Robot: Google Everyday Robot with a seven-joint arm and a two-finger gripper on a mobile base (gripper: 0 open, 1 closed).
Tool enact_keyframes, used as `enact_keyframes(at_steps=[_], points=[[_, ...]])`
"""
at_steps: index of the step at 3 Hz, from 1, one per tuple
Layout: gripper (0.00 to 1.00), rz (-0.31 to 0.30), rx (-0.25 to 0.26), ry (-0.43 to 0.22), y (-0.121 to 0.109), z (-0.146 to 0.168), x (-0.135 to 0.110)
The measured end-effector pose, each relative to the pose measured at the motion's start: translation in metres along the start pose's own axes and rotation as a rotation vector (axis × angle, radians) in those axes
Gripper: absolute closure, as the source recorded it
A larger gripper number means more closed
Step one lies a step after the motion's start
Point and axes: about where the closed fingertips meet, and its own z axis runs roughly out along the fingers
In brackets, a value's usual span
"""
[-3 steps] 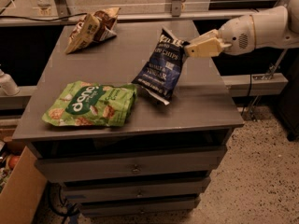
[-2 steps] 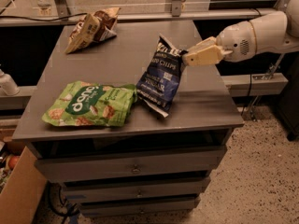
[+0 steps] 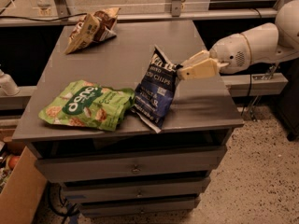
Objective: Move blue chip bag near green rice chip bag
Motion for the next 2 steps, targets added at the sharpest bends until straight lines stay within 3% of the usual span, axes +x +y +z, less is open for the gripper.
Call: enact_keyframes(at_steps=[1,2], points=[[0.83,-0.024,-0.005,0.034,0.0031,0.0113,0.0035],[0.61,-0.05,0.033,0.072,-0.0029,0.0125,0.005]])
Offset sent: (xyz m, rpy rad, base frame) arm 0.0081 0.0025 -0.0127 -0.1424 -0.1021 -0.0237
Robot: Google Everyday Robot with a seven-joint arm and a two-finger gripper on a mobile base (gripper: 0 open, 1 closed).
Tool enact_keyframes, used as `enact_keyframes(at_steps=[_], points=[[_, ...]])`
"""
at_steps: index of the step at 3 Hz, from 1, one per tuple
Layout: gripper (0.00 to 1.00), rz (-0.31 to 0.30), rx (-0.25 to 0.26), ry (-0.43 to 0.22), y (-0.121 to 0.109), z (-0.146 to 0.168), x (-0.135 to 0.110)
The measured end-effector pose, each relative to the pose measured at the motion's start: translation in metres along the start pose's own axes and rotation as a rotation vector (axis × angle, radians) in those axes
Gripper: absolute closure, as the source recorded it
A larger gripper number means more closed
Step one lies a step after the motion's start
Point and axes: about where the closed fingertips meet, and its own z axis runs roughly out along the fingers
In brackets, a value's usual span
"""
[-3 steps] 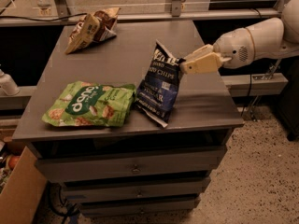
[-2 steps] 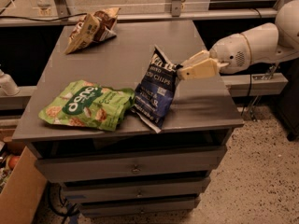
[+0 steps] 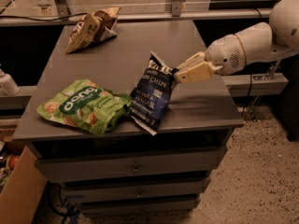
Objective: Move blue chip bag near green rice chip bag
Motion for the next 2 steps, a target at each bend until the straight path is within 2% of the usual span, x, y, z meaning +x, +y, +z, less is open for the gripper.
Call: enact_keyframes(at_steps=[2], points=[[0.13,-0.042,0.078,0.064,-0.0103,-0.0037,0.0037]])
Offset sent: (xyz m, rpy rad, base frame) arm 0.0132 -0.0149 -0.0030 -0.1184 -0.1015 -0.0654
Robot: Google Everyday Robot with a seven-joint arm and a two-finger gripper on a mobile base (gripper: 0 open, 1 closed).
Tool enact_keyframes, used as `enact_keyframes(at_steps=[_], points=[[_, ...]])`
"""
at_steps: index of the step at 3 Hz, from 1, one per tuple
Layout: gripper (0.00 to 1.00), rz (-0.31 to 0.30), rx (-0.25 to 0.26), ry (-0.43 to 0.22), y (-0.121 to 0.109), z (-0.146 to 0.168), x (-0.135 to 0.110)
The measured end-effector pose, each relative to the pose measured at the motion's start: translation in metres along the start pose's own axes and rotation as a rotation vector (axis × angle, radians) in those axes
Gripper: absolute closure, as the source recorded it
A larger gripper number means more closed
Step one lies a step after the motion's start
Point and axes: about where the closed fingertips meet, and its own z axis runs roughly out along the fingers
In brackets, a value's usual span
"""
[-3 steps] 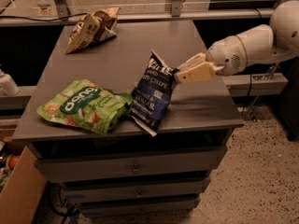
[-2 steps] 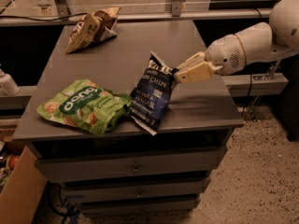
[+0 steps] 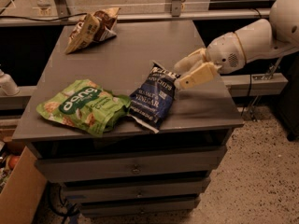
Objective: Move blue chip bag near green rice chip bag
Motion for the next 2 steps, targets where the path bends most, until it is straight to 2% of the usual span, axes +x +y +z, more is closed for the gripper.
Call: enact_keyframes(at_steps=[1,2], points=[[0.0,-0.009,0.028,0.022,-0.003,-0.002,0.001],[0.0,-0.019,0.123,0.059,-0.021,-0.016,0.007]])
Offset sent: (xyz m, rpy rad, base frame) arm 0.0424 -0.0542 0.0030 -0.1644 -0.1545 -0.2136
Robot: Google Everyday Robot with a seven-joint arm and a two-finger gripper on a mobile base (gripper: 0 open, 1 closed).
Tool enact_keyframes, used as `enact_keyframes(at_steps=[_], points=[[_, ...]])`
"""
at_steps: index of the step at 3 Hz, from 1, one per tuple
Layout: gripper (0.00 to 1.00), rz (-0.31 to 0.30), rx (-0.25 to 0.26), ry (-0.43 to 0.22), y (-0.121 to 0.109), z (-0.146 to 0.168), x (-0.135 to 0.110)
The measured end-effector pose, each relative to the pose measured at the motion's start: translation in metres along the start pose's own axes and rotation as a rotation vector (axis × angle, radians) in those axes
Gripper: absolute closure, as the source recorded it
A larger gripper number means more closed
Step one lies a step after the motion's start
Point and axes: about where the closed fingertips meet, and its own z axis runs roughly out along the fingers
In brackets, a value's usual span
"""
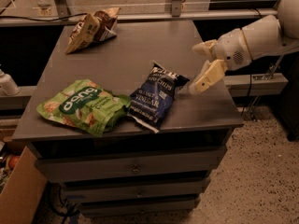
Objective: Move blue chip bag near green rice chip bag
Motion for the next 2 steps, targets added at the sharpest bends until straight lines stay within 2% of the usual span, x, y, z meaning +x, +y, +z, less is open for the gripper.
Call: enact_keyframes(at_steps=[1,2], points=[[0.0,-0.012,0.165,0.034,-0.046,-0.027,0.019],[0.0,-0.028,0.329,0.033,-0.087,-0.064,0.026]])
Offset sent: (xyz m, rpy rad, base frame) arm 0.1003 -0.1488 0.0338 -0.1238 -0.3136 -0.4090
